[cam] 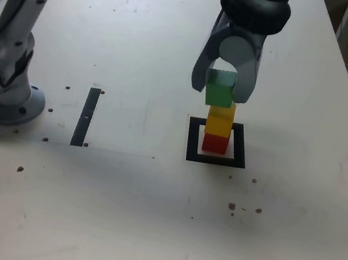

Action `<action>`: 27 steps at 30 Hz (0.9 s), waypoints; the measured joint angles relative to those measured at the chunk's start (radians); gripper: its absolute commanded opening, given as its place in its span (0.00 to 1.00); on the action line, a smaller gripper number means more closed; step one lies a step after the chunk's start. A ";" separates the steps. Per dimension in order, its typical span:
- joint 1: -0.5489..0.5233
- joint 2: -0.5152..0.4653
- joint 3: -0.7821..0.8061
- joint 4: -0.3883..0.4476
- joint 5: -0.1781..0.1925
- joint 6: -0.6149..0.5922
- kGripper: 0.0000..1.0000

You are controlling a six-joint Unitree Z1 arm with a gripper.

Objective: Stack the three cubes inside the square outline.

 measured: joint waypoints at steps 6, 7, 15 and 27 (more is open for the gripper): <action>-0.008 0.002 -0.001 -0.007 -0.003 -0.003 0.42; -0.008 0.002 0.000 -0.008 -0.003 -0.003 0.53; -0.008 0.002 0.007 -0.015 -0.011 0.003 0.99; -0.008 -0.004 0.012 -0.015 -0.017 0.004 0.99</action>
